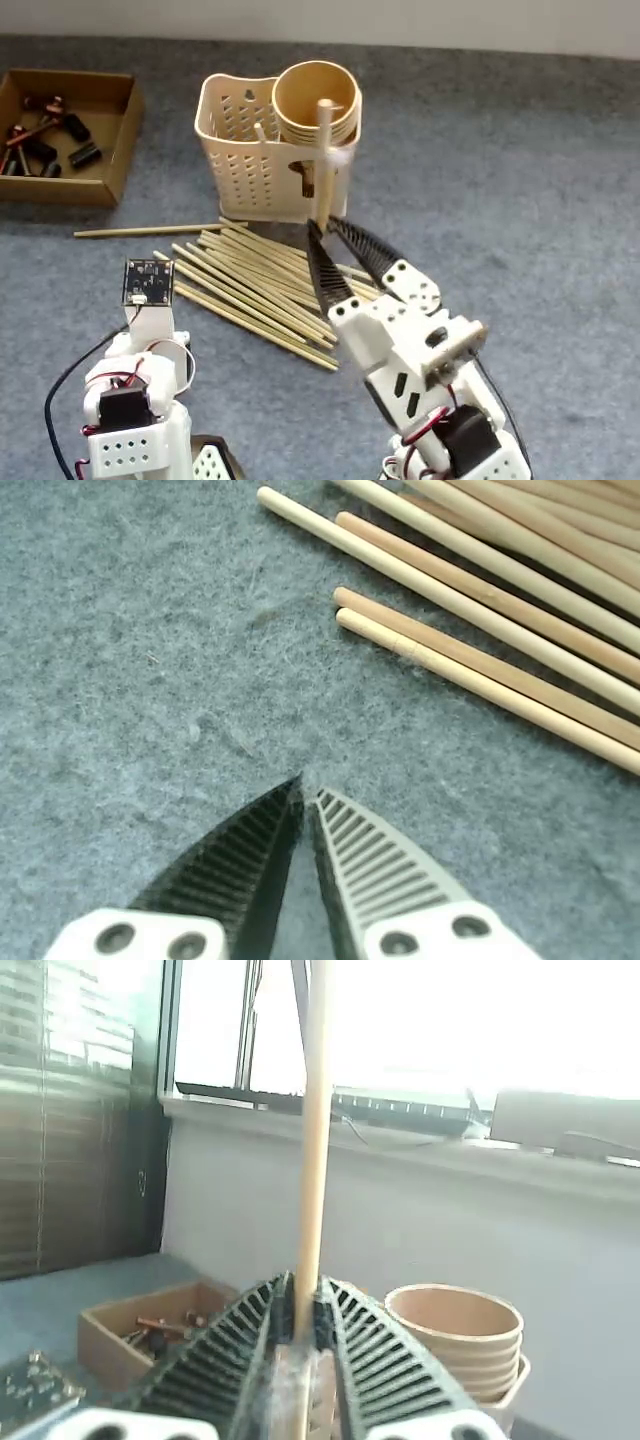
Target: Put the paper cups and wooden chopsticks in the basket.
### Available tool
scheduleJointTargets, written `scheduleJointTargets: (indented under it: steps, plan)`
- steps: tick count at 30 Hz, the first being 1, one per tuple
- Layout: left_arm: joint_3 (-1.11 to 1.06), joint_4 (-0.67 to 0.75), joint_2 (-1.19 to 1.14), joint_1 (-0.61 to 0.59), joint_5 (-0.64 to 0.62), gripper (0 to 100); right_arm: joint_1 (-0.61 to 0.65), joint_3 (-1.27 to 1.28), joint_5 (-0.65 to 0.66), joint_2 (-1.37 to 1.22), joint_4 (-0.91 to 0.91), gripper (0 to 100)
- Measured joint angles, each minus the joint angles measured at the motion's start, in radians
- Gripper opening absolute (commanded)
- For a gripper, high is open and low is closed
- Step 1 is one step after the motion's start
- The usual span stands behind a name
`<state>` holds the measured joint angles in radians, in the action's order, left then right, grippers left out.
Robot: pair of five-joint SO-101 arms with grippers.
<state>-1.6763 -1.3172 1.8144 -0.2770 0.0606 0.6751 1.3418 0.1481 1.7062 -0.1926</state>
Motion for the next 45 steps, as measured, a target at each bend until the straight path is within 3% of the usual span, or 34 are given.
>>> scheduleJointTargets:
  steps: [6, 13, 32, 45]
  plan:
    - [0.000, 0.000, 0.000, 0.000, 0.000, 0, 0.000, -0.106, 0.000, -0.278, 0.221, 0.9]
    - [0.000, 0.000, 0.000, 0.000, 0.000, 0, 0.002, -0.367, 0.000, -0.644, 0.330, 0.9]
    - [0.000, 0.000, 0.000, 0.000, 0.000, 0, 0.002, -1.013, 0.000, -1.432, 0.348, 0.6]
    - [0.000, 0.000, 0.000, 0.000, 0.000, 0, 0.002, -1.194, 0.000, -1.731, 0.348, 0.5]
